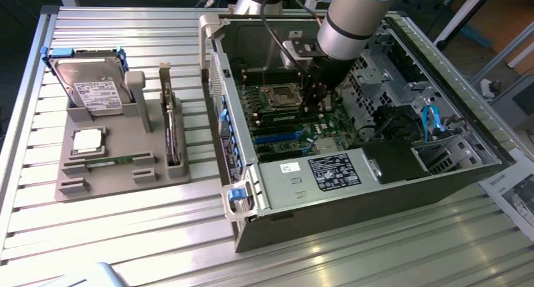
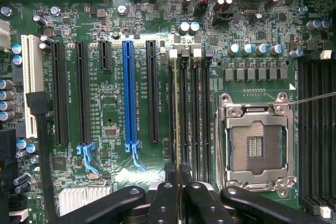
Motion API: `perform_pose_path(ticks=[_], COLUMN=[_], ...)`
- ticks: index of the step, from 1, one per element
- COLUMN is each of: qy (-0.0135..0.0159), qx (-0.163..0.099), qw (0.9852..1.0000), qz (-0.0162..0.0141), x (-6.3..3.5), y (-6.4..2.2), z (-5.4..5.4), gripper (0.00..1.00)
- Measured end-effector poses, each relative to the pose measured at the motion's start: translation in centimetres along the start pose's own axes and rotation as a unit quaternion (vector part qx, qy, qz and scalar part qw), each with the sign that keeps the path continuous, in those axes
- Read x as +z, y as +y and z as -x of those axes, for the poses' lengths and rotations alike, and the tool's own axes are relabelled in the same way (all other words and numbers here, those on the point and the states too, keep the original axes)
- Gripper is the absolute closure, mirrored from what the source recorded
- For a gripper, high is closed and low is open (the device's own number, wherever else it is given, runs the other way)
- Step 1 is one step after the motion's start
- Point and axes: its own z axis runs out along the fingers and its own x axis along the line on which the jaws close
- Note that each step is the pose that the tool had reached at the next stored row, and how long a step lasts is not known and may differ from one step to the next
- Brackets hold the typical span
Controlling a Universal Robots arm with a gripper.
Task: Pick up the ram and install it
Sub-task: 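Insert the ram into the slot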
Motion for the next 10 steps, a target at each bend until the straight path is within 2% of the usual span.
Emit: perform_pose_path(ticks=[7, 8, 9, 10], qy=[-0.0001, -0.0001, 0.0, 0.0], qx=[0.0, 0.0, 0.0, 0.0], qw=[1.0, 1.0, 1.0, 1.0], qz=[0.0, 0.0, 0.0, 0.0], x=[0.08, 0.08, 0.08, 0.07], y=[0.03, 0.02, 0.03, 0.03], z=[-0.01, -0.01, -0.02, -0.01], gripper=[0.87, 0.81, 0.81, 0.75])
